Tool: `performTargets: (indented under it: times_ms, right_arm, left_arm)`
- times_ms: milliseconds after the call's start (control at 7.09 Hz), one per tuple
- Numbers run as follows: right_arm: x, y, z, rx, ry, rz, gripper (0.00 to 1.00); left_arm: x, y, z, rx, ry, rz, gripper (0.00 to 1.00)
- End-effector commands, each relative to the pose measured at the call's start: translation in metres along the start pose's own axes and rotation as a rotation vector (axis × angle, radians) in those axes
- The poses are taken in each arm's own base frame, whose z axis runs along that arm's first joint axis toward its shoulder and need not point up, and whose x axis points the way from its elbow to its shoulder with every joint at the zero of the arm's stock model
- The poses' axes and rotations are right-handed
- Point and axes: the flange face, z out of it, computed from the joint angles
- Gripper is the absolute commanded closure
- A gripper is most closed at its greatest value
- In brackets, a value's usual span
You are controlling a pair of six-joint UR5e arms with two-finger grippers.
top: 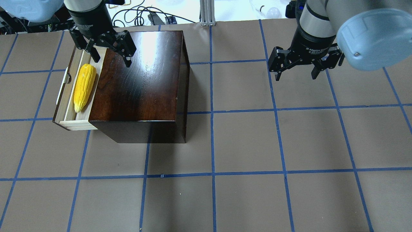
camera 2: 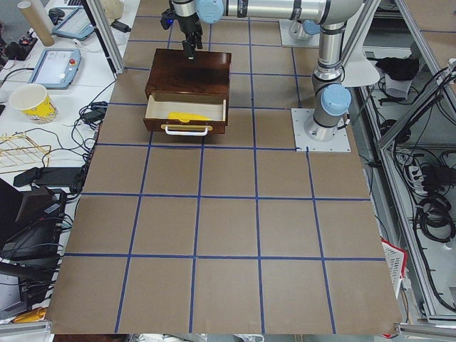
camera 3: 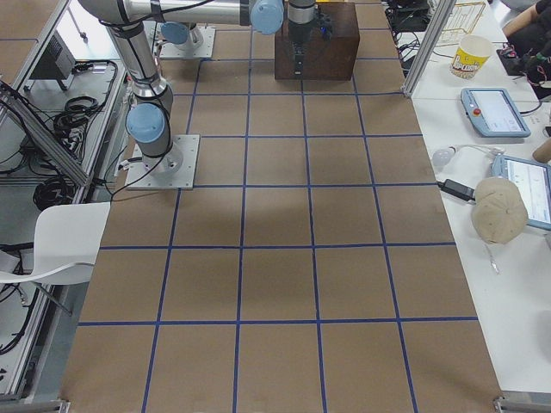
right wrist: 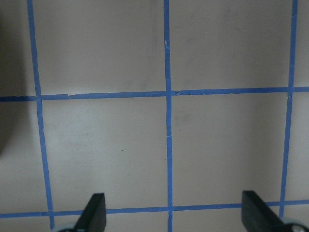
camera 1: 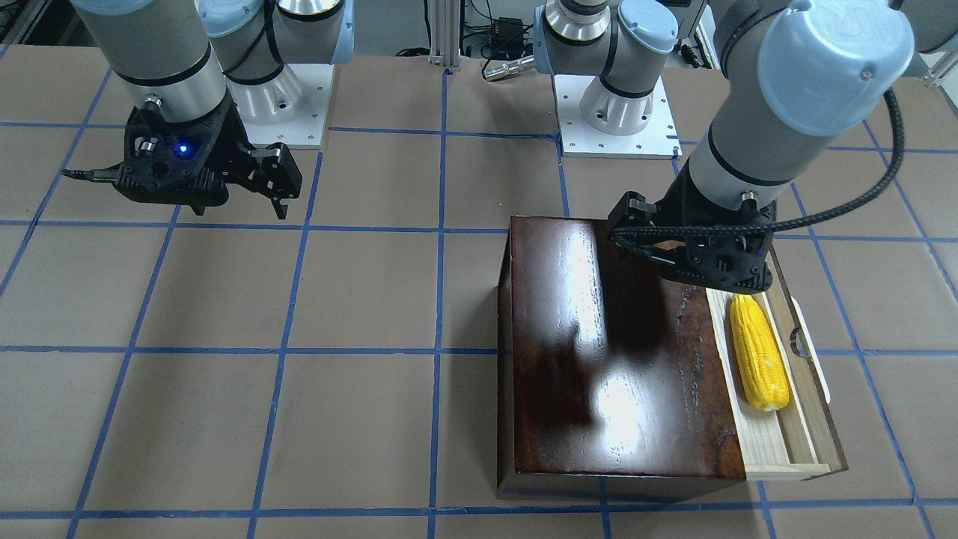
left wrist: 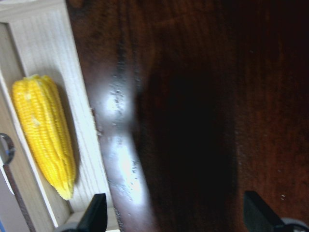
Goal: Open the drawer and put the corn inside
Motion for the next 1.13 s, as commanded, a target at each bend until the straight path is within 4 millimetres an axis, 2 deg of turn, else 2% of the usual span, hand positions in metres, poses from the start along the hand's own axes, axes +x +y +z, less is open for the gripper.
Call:
performTargets:
  times_ms: [0,282,705,987]
  right_arm:
    - [0.0,0.0,0.0,0.0,0.0,0.0,0.0]
    - [0.0,0.0,0.0,0.0,0.0,0.0,0.0]
    - [0.0,0.0,0.0,0.0,0.0,0.0,0.0]
    - [0.0,0.0,0.0,0.0,0.0,0.0,0.0]
  left_arm:
    - [0.012,0.029,0.009,-0.011,0.014,0.001,0.0]
    - [0.014,0.039,0.004,0.005,0.027,-0.041,0.0]
    - [0.008,0.029,0.01,0.022,0.069,-0.084,0.0]
    - [0.008,0.031,0.006,0.038,0.069,-0.086,0.0]
